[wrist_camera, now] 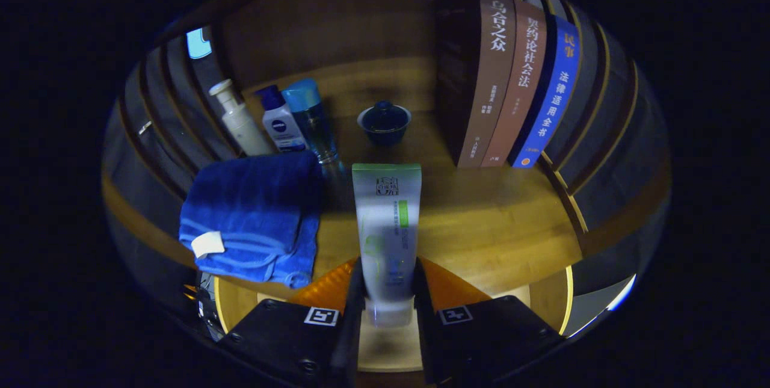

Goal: Pull open the drawer, take out the items inside it, and place them on the countertop above the cabinet.

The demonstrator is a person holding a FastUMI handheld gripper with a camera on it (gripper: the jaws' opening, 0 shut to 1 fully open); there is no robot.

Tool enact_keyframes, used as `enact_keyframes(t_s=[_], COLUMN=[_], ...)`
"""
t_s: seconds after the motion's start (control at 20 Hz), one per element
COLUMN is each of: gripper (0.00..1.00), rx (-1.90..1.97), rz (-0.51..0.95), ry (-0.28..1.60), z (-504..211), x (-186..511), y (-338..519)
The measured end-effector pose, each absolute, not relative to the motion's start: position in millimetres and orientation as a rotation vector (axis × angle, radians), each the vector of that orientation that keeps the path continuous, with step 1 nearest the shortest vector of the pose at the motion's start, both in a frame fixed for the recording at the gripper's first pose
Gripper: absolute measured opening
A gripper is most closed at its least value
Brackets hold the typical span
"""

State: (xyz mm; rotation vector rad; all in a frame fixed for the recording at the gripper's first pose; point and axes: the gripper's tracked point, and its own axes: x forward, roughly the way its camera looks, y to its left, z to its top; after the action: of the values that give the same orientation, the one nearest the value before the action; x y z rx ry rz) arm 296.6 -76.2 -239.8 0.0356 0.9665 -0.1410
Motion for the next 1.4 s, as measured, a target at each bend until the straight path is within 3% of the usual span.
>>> enact_keyframes(t_s=[0.25,0.45,0.65,0.95,1.4], gripper=[0.45,0.52,0.97,0.97,0.99], rx=[0.019,0.035,0.037,0.044,0.051], rz=[-0.139,-0.135,-0.152,-0.136,-0.077], ry=[0.99,0.999,0.98,0.853,0.503], z=[-256,-266,-255,-213,-113], x=[321,327,321,288,163], y=[-72,-70,-76,-66,-40])
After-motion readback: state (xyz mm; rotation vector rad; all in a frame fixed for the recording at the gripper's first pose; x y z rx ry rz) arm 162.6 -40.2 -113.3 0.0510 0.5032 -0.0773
